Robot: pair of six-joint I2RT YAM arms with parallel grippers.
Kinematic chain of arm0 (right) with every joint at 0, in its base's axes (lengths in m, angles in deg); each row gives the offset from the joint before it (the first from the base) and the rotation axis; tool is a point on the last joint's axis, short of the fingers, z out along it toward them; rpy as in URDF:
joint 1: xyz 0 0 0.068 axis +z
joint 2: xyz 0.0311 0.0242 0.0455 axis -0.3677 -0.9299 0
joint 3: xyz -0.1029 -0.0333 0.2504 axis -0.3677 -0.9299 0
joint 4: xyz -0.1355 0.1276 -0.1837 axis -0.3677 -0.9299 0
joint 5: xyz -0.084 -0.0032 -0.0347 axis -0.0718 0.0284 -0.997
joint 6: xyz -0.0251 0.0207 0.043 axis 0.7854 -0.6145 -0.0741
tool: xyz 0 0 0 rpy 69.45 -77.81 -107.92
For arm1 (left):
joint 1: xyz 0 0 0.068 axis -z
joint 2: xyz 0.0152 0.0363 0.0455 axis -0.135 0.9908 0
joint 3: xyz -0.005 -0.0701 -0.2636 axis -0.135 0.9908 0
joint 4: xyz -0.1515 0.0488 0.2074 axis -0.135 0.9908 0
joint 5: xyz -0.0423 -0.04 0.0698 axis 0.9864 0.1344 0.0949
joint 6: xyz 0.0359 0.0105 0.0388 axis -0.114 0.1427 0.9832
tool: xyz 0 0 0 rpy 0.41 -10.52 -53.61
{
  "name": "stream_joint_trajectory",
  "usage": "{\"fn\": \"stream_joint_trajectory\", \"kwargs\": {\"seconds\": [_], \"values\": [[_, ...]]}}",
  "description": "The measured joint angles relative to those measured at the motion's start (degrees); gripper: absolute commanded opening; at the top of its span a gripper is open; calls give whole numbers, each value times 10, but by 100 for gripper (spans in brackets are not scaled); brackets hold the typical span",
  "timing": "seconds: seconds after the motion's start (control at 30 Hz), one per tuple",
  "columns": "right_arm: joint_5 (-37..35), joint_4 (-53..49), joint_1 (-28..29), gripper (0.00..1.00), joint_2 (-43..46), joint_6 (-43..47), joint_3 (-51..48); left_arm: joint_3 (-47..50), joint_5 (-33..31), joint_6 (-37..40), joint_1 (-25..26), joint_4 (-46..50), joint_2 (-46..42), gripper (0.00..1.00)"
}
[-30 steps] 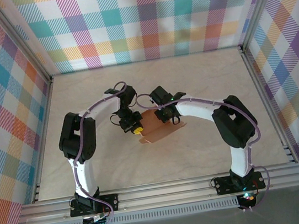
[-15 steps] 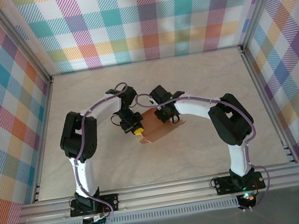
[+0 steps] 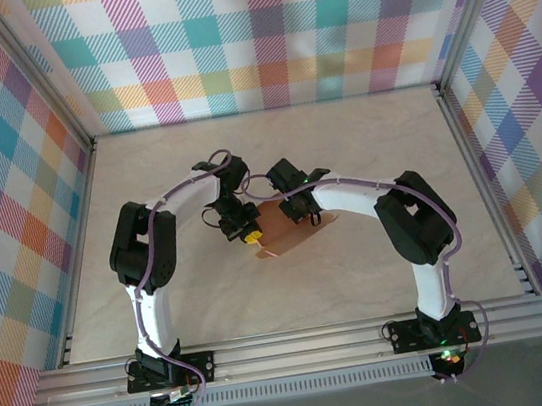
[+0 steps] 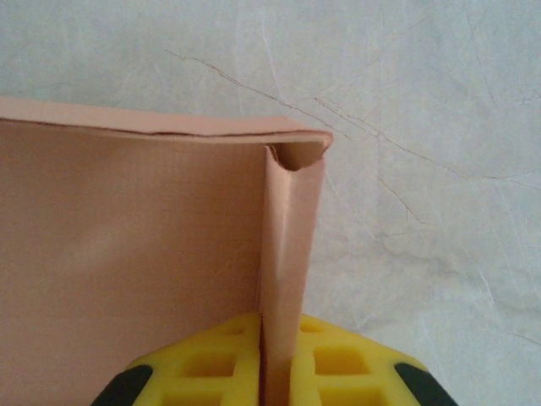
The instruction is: Fold the paper box
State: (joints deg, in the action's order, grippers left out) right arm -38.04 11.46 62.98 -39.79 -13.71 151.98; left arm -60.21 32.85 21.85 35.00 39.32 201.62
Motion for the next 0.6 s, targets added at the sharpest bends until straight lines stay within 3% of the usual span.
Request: {"fn": "stream_joint_trajectory", "kwargs": {"seconds": [0.23,0.27,0.4,0.6], "values": [[-6,2,0,3,-1,-3,0,0,2,-2,0,-8,0,0],[-7,2,0,14,-1,-3,0,0,2,-2,0,-8,0,0],[0,2,-1,38,4,-5,-2,0,1,-2,0,-9,0,0],[31,24,-7,65,61,-19,-36,0,2,-1,1,-13,0,0]]}}
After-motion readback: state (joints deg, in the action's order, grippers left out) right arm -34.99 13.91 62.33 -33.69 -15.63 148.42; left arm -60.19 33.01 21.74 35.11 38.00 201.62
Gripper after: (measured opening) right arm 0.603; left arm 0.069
